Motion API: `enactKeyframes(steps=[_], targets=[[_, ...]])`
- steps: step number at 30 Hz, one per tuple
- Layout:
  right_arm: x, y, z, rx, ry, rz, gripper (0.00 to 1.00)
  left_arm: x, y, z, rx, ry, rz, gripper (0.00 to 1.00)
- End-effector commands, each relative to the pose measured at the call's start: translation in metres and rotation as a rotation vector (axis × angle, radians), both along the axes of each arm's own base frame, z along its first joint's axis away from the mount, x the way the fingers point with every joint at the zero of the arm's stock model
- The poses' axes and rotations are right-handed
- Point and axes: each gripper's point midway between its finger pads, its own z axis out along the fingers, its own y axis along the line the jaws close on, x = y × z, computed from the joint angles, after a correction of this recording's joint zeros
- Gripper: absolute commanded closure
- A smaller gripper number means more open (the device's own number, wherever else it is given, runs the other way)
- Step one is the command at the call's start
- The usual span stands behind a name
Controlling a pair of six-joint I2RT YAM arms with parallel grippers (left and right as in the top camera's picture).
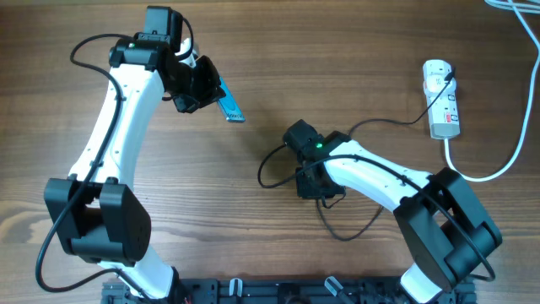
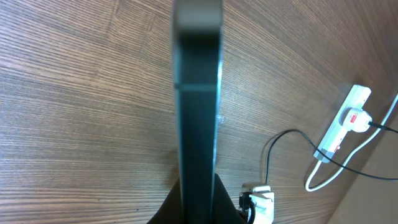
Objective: Plug charger to phone and switch on socket
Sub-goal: 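Raise the cable end with the right gripper toward the phone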
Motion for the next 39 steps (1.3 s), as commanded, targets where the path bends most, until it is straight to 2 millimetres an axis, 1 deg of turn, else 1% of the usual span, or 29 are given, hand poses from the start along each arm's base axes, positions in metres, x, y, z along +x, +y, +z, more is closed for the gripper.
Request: enactKeyframes(steps=[1,3,4,8,10,11,12,14,15,17,19,21,22,25,27,29,31,34,39], targets=[[-0.016,-0.019,-0.022,-0.074,0.061,-0.017,0.89,0.002,0.001,0.012,-0.005,-0.037,0.005,0.96],[-0.015,-0.018,-0.022,-0.070,0.056,-0.014,0.94,0.002,0.001,0.012,-0.005,-0.037,0.004,0.96],[-0.013,-0.017,-0.022,-0.064,0.051,0.000,0.96,0.002,-0.001,0.013,-0.012,-0.038,-0.002,0.96],[-0.010,-0.015,-0.020,-0.058,0.044,0.008,0.96,0.003,-0.010,0.019,-0.064,-0.061,-0.039,0.96],[-0.008,-0.010,-0.014,-0.042,0.047,0.008,0.96,0.006,-0.021,0.026,-0.121,-0.103,-0.098,0.96],[-0.005,0.000,-0.005,0.001,0.050,0.025,0.96,0.008,-0.033,0.036,-0.191,-0.143,-0.153,0.96],[-0.003,0.008,0.002,0.040,0.049,0.043,0.96,0.008,-0.039,0.042,-0.231,-0.165,-0.185,0.96],[0.002,0.029,0.025,0.146,0.036,0.085,0.96,0.007,-0.054,0.056,-0.320,-0.220,-0.264,0.96],[0.005,0.035,0.038,0.181,0.021,0.090,0.96,0.006,-0.060,0.063,-0.364,-0.246,-0.301,0.96],[0.011,0.046,0.074,0.250,-0.030,0.118,0.96,0.006,-0.067,0.074,-0.424,-0.281,-0.336,0.96],[0.008,0.058,0.107,0.347,-0.068,0.223,0.96,0.008,-0.074,0.086,-0.482,-0.324,-0.370,0.96],[0.006,0.056,0.129,0.371,-0.112,0.242,0.96,0.006,-0.084,0.103,-0.569,-0.373,-0.425,0.96],[0.005,0.055,0.137,0.382,-0.131,0.245,0.96,0.005,-0.087,0.108,-0.591,-0.393,-0.448,0.96],[0.000,0.051,0.159,0.410,-0.181,0.249,0.95,0.001,-0.099,0.112,-0.602,-0.419,-0.497,0.96],[0.000,0.051,0.171,0.432,-0.218,0.242,0.96,-0.006,-0.111,0.112,-0.598,-0.446,-0.556,0.96],[0.004,0.048,0.177,0.428,-0.247,0.204,0.96,-0.012,-0.122,0.113,-0.602,-0.450,-0.591,0.96],[0.010,0.040,0.178,0.388,-0.279,0.137,0.96,-0.016,-0.131,0.112,-0.594,-0.450,-0.611,0.96],[0.015,0.042,0.187,0.414,-0.317,0.111,0.96,-0.018,-0.136,0.109,-0.578,-0.448,-0.617,0.96],[0.024,0.049,0.217,0.501,-0.428,0.085,0.96,-0.018,-0.136,0.109,-0.578,-0.447,-0.617,0.96]])
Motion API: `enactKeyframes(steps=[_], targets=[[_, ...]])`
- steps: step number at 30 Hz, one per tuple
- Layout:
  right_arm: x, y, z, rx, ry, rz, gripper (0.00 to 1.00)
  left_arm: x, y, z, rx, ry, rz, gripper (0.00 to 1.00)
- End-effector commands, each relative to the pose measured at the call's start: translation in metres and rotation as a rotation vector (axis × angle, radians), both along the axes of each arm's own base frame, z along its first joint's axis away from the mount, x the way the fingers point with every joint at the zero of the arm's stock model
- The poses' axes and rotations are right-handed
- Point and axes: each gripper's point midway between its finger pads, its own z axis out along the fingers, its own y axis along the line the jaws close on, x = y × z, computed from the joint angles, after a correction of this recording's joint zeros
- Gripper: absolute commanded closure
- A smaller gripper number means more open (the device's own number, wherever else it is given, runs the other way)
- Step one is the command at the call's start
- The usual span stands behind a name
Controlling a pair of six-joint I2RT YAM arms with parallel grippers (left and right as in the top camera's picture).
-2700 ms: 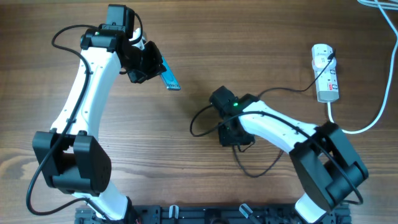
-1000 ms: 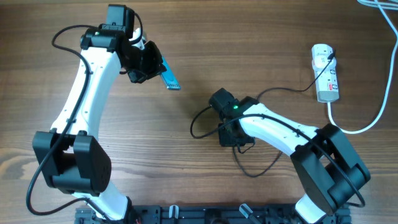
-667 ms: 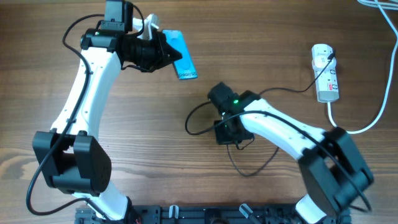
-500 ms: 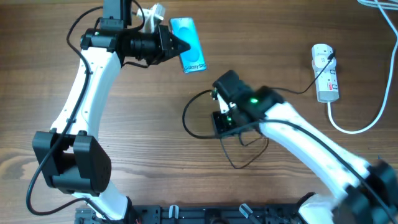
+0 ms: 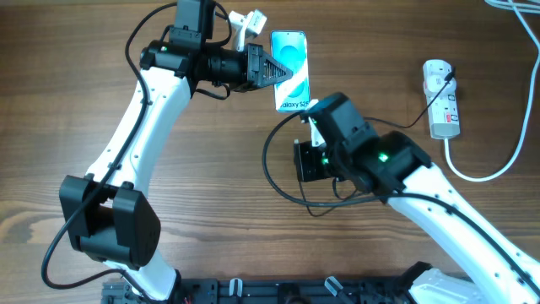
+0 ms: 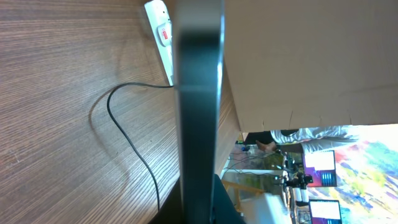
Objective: Plug charger to phone and switch on socket
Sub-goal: 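Raise the cable end with the right gripper toward the phone, then push the USB-C plug into the phone's bottom port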
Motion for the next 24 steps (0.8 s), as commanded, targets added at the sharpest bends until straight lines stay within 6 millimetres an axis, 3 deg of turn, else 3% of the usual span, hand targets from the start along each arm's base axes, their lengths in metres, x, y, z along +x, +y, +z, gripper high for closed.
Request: enactKeyframes(steps=[1,8,13,24], targets=[[0.006,-0.004,0.029,0.055,-0.079,-0.057,0.96,-0.004,0.000,0.017,-0.024,-0.058,-0.021,0.96],[0.018,-0.012,0.036,0.014,-0.164,-0.046,0.96,-0.013,-0.009,0.019,-0.044,-0.044,-0.057,0.96],[0.022,-0.002,0.045,0.064,-0.194,-0.022,0.95,-0.019,-0.017,0.019,-0.044,-0.043,-0.078,0.96],[0.029,-0.007,0.044,0.047,-0.204,-0.068,0.96,-0.024,-0.019,0.024,-0.076,-0.033,-0.105,0.96]])
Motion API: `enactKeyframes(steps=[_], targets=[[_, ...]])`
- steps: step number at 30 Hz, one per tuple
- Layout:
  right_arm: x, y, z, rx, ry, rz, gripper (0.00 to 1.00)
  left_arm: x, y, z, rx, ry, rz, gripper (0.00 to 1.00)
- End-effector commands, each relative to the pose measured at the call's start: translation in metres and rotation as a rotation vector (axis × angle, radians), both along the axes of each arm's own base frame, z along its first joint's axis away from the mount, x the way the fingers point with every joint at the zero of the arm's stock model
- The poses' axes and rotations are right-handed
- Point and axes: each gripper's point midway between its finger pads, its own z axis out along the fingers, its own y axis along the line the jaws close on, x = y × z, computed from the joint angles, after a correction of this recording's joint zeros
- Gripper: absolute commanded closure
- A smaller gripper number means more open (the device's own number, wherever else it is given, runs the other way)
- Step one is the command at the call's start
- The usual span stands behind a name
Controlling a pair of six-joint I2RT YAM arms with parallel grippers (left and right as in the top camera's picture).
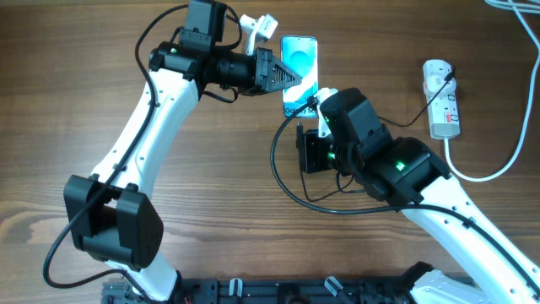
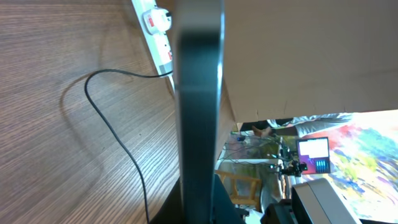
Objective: Plug charger to phone and switch on socket
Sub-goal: 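Push the USB-C plug into the phone's bottom port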
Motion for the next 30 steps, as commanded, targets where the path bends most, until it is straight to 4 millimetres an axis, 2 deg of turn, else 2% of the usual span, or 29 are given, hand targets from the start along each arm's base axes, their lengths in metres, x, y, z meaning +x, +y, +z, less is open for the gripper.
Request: enactKeyframes(steps=[1,7,13,21,30], targets=[[0.008,-0.003,0.014,0.008,-0.046,-0.029,0.96,-0.010,-0.003,0.021,-0.057,-0.042,-0.047,0.96],[0.011,-0.001,0.015,0.014,-0.054,-0.030,0.96,-0.010,-0.003,0.021,-0.057,-0.042,-0.047,0.96],[0.019,-0.012,0.014,-0.001,-0.061,-0.065,0.96,-0.010,-0.003,0.021,-0.057,-0.041,-0.047,0.96],[0.016,-0.007,0.015,0.013,-0.058,-0.028,0.96,-0.010,-0.003,0.021,-0.057,-0.041,-0.047,0.96],[0.024,-0.004,0.023,0.034,-0.102,-0.038,0.96,-0.010,-0.003,0.021,-0.057,-0.041,-0.047,0.96]])
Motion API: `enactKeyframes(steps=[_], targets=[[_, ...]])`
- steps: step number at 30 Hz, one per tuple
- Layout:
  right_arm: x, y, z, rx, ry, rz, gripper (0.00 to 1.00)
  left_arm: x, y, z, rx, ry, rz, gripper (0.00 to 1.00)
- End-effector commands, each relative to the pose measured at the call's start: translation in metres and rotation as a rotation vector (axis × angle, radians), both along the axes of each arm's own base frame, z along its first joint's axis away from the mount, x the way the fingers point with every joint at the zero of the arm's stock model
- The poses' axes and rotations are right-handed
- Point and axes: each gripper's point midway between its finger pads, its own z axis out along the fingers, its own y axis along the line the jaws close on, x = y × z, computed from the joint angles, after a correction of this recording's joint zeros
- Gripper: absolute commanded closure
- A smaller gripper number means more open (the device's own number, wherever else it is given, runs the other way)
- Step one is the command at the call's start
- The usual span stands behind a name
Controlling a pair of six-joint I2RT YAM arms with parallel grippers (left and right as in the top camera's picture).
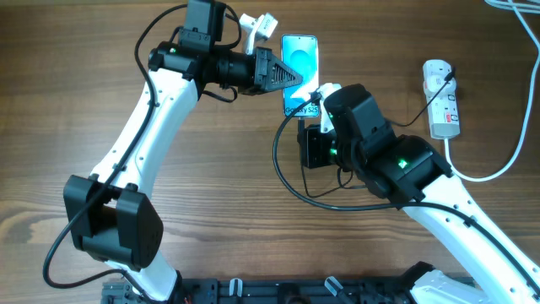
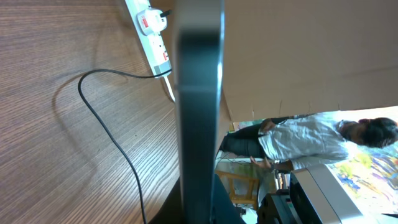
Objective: Plug charger to phone and switch on socket
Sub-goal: 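Push the USB-C plug into the phone's bottom port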
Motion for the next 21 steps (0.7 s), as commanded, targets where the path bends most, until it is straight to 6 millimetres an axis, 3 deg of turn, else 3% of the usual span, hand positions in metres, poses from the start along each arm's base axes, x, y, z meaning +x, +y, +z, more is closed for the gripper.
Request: enactKeyframes(steps=[1,21], targets=[[0.015,0.000,0.019,0.020,-0.078,-0.019,0.96,-0.009,-0.002,0.019,-0.043,-0.038,-0.039,0.96],[0.032,-0.010,0.027,-0.073,-0.209,-0.012,0.92,-0.011,-0.002,0.017,-0.039,-0.023,-0.039,0.96]])
